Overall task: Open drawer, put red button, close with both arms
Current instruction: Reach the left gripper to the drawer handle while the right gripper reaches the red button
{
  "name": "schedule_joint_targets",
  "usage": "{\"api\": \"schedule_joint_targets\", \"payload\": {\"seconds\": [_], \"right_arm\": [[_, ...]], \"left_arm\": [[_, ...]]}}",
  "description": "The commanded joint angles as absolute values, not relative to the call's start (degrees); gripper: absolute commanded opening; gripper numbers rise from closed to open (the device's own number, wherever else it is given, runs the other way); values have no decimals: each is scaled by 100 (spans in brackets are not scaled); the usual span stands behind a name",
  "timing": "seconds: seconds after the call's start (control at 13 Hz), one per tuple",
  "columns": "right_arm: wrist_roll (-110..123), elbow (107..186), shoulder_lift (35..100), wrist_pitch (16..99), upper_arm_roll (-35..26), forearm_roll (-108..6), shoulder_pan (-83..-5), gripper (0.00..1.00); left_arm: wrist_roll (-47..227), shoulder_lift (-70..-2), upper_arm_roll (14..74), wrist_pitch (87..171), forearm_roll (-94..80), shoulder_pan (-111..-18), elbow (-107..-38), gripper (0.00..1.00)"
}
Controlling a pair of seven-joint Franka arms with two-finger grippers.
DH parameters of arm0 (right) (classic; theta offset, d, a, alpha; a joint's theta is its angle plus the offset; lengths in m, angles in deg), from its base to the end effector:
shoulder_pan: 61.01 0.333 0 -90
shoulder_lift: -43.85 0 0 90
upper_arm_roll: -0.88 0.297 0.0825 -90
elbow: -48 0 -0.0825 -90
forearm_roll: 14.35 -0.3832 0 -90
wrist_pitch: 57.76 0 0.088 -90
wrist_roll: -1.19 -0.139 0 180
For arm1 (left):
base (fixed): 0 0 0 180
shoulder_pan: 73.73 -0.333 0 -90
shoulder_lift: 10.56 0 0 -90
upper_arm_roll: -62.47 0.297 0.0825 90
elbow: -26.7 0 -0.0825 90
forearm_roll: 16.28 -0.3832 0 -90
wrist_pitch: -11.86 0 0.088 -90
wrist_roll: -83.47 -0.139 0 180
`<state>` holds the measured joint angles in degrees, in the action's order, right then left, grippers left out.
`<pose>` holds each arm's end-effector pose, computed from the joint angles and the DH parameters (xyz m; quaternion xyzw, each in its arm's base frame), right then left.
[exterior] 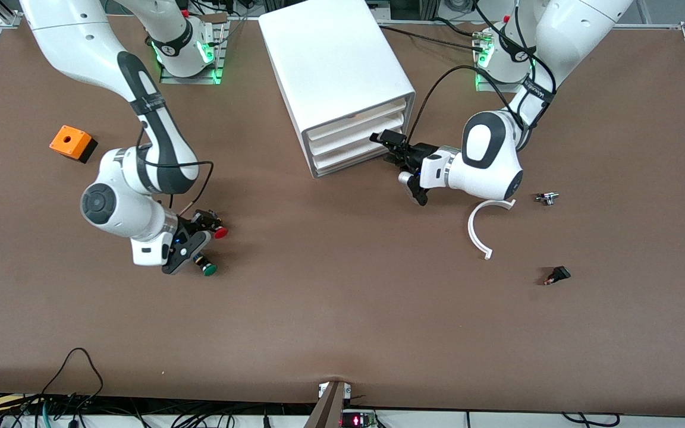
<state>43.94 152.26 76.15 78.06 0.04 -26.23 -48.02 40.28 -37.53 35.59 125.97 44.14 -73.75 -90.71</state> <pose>0.6227 0.1414 0.1788 -0.9169 -0.3934 -0.0119 0.0670 0.4560 -0.3243 0.2030 0.8192 -0.2025 -0.1556 0.5136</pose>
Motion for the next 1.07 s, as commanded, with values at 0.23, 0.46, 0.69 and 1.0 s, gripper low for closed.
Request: {"api": "schedule_joint_targets", "payload": {"seconds": [0.23, 0.46, 0.69, 1.0], "right_arm": [[4628, 16085, 7013, 8094, 220, -2709, -4783, 100], [4619, 16173, 7039, 8234, 211, -2727, -4783, 100], [4514, 16234, 7065, 8269, 211, -2753, -4792, 100], [3988, 16305, 7092, 8296, 176, -2779, -4809, 100]], "left_arm": [[2389, -4131, 3531, 12577, 5595, -7355, -9388, 100], [2116, -4238, 3443, 12428, 5816, -7416, -9441, 83], [2115, -4246, 3443, 12226, 5833, -7408, -9546, 41], [2124, -4255, 3443, 12225, 6071, -7346, -9643, 36]]}}
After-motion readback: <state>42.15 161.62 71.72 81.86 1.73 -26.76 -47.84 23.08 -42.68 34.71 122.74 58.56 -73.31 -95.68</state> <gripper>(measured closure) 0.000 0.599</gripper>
